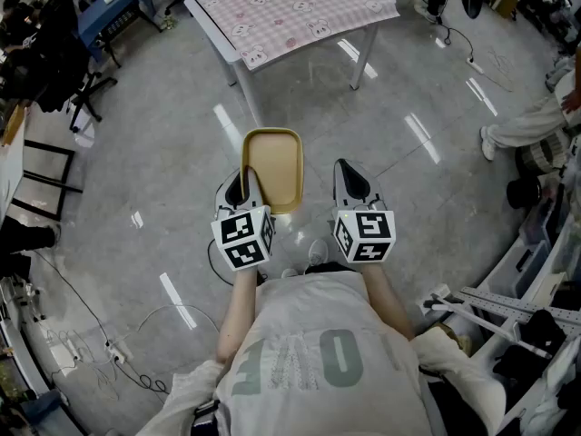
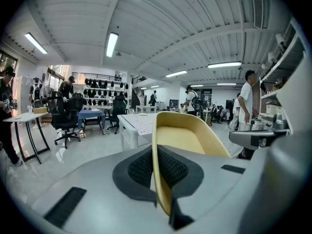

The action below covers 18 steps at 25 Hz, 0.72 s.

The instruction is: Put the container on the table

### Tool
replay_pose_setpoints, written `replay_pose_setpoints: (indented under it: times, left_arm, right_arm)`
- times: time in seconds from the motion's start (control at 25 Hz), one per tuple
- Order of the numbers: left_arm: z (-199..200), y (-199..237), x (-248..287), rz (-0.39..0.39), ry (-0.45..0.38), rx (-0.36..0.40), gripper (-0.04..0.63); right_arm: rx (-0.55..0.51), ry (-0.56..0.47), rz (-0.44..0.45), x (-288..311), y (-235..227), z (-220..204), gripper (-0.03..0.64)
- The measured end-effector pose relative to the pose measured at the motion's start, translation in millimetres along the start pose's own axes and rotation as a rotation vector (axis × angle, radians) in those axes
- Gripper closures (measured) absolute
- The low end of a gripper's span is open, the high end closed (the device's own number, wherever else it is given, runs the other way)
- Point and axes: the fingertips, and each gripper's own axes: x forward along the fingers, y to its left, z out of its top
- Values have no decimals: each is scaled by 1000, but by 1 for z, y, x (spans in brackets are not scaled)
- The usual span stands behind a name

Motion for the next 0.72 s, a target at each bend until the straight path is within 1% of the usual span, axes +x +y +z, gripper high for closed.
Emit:
replay_pose_setpoints:
  times: [0.16, 0.28, 0.48, 0.6, 0.72]
  left_arm:
    - [0, -2, 2, 5, -9, 5, 566]
    - [-3, 0, 5, 13, 0, 3, 566]
    - [0, -4, 14, 15, 2, 1, 566]
    - [2, -8, 19, 13, -3, 5, 566]
    - [3, -6, 27, 25, -14, 1, 566]
  right_arm:
    - [-9, 8, 5, 2, -4, -4, 589]
    - [-12, 13, 0, 4, -9, -6, 589]
    - [10, 22, -19, 6, -23, -9, 589]
    - [34, 14, -20, 7, -30, -9, 589]
    - [19, 3, -12, 10, -37, -6, 588]
